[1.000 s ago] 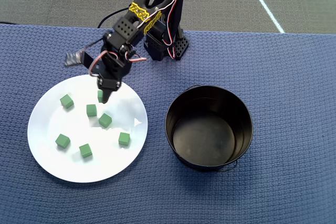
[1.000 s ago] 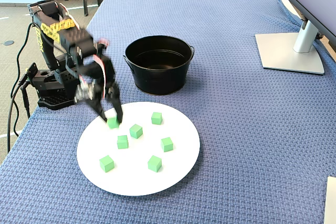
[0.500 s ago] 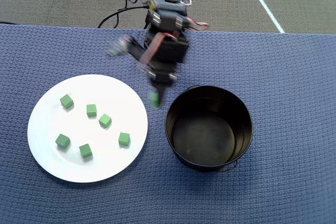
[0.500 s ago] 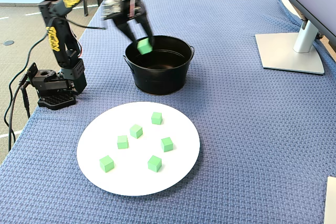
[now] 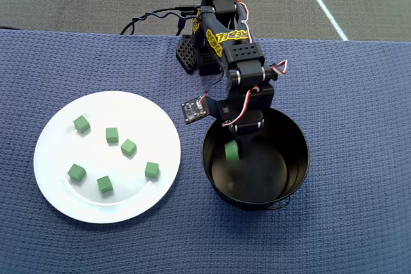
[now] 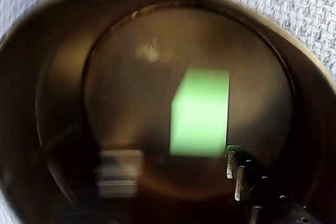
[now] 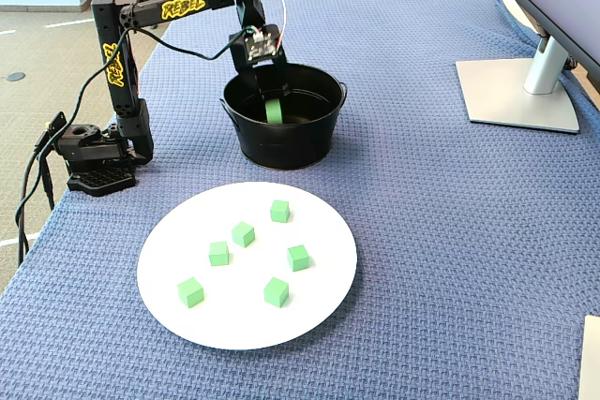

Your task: Pick up the green cubes from the white plate and place them in the black recipient

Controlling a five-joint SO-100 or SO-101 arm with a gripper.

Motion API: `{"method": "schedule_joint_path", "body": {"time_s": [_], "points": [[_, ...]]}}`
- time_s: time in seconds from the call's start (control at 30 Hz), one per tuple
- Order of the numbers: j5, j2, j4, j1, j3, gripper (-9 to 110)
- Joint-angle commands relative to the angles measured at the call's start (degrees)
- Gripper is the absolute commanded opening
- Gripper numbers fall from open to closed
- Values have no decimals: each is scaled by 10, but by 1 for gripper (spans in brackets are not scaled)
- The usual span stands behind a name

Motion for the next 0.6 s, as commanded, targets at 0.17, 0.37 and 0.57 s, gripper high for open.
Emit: {"method": "schedule_joint_path", "body": {"time_s": [0.17,0.37,0.57], "points": [[-36,42,122,174,-261,48],[-66,-11,11,359,-146,45],[-29,-141,-52,445,-150,42]]}}
